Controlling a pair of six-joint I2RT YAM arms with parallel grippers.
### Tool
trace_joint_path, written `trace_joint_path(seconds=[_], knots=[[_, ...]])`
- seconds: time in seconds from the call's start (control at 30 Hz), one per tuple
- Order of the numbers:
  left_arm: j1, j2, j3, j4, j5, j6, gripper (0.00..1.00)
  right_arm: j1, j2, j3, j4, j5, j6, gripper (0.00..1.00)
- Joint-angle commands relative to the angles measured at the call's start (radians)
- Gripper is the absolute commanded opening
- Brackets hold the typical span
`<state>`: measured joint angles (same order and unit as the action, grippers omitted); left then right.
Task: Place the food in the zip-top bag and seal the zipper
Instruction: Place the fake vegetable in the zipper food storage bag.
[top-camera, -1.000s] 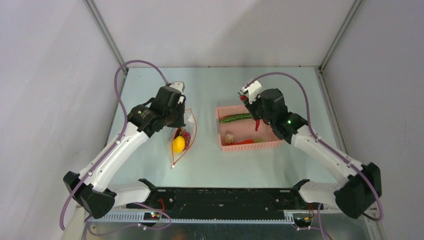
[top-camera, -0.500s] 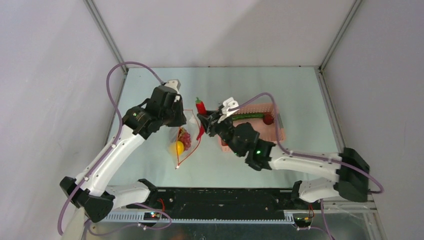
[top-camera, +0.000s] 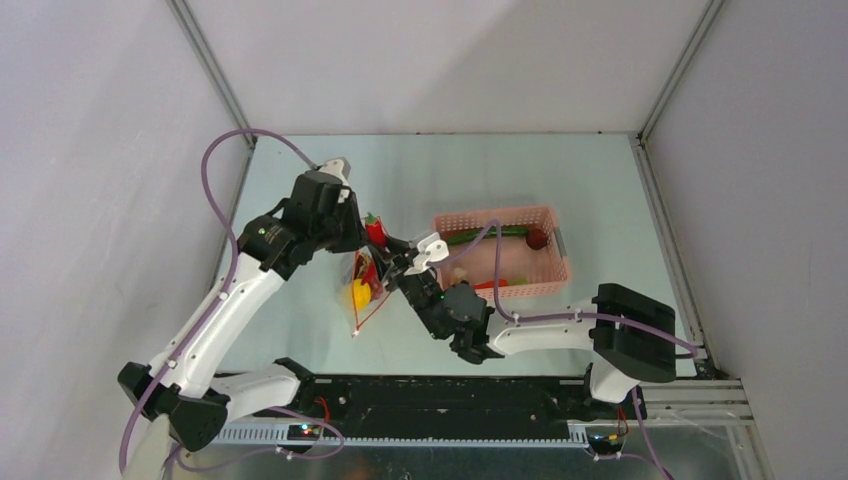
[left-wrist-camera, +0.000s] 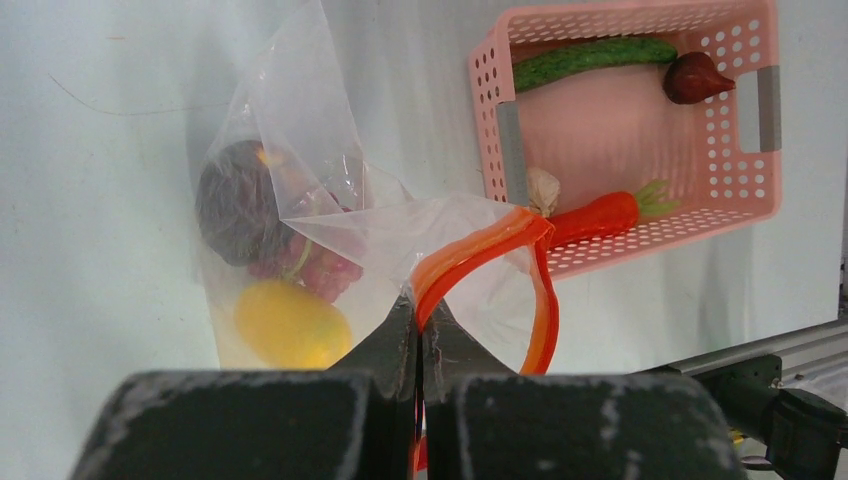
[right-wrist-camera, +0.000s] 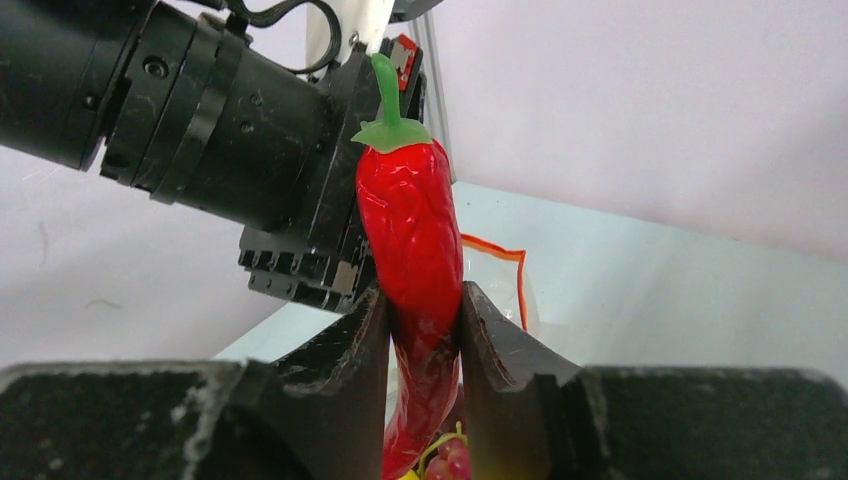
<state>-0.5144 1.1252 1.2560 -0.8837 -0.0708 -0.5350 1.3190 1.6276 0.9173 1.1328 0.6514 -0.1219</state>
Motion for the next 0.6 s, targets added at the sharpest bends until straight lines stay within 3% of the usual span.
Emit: trace_joint_path(seconds=[0.0,0.57], knots=[[0.015,-0.034,-0.003,0.044,0.03,-0.022,0.0,0.025,0.003,0.002,-0.033,0.058,0.032,0.17],[0.036,-0.065,-0.014,0.062,0.041,-0.012,0.0,-0.007,-0.039,-0.015,-0.443,0.058,0.312,0.2]])
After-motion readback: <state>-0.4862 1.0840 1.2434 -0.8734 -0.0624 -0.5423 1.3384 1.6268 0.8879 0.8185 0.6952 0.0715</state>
